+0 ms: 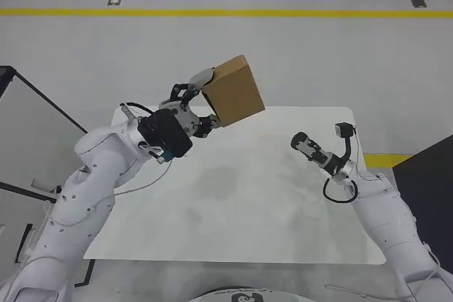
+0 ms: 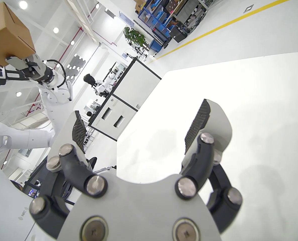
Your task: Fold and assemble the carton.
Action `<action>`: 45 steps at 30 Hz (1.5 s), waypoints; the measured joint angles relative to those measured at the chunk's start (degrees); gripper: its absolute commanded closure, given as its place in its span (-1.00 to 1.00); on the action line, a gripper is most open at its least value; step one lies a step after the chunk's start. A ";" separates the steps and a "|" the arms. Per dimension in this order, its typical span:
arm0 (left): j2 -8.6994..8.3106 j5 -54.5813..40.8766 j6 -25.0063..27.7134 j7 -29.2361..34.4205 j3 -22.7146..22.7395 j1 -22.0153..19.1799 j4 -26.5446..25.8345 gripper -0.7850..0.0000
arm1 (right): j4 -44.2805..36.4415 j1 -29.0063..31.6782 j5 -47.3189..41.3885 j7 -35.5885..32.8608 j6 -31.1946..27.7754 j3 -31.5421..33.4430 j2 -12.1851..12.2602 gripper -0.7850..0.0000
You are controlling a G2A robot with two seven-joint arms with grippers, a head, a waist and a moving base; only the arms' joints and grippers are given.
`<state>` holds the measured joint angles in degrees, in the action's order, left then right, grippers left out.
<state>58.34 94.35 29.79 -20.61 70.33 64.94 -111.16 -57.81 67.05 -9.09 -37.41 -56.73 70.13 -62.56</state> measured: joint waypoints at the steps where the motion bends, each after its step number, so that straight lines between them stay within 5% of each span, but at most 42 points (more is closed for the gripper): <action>1: 0.00 -1.60 1.44 1.68 0.04 -0.13 0.05 1.00 | 0.00 0.00 0.00 0.00 0.00 0.00 0.00 -1.00; 6: -0.22 -9.98 14.50 9.20 -0.18 -1.38 1.31 1.00 | 0.00 0.00 0.00 0.00 0.00 0.00 0.00 -1.00; 15: 0.00 -12.69 12.26 9.13 -0.38 -0.49 3.12 1.00 | 0.00 0.00 0.00 0.00 0.00 0.00 0.00 -1.00; 27: -1.39 -39.11 27.52 31.99 3.00 -2.87 12.18 1.00 | 0.00 0.00 0.00 0.00 0.00 0.00 0.00 -1.00; 32: -1.89 -51.17 28.22 36.76 1.58 -2.50 13.01 1.00 | 0.00 0.00 0.00 0.00 0.00 0.00 0.00 -1.00; 41: -1.87 -53.28 27.92 35.03 0.51 -1.35 13.81 1.00 | 0.00 0.00 0.00 0.00 0.00 0.00 0.00 -1.00; 45: -2.69 -65.10 28.22 41.54 -3.31 -2.26 15.00 1.00 | 0.00 0.00 0.00 0.00 0.00 0.00 0.00 -1.00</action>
<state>55.66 29.25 58.02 20.93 67.02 62.68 -96.16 -57.81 67.05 -9.09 -37.41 -56.73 70.13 -62.56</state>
